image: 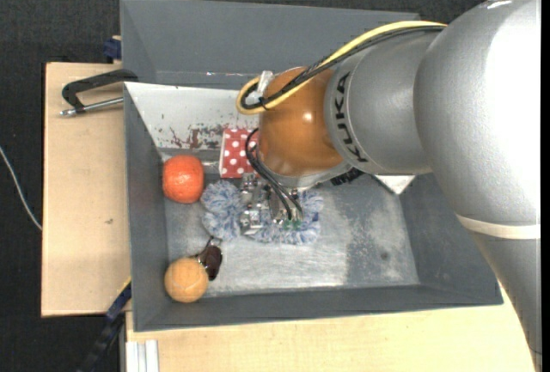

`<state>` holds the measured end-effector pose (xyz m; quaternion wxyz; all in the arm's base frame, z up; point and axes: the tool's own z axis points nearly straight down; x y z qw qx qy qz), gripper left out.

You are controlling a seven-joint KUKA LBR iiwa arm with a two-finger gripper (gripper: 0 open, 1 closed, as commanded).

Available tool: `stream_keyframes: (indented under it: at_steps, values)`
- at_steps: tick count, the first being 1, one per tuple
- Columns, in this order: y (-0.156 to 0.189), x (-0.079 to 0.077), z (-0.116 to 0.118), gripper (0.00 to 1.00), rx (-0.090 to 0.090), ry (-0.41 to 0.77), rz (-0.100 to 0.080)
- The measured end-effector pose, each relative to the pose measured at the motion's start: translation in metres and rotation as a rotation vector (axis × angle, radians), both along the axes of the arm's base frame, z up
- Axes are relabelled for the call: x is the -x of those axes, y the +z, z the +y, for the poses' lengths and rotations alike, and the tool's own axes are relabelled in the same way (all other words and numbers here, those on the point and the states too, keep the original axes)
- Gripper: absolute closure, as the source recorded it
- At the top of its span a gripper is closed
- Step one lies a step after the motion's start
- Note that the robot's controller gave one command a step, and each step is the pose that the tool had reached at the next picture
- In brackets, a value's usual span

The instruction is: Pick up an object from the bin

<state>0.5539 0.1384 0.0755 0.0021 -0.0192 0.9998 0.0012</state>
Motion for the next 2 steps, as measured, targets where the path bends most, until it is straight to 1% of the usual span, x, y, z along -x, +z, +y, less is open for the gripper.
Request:
stream_keyframes:
  at_steps: [1, 2]
  values:
    - [0.002, 0.001, 0.0, 1.0, 0.0, 0.0, 0.001]
    - [0.025, -0.002, 0.001, 1.0, -0.001, -0.001, -0.003]
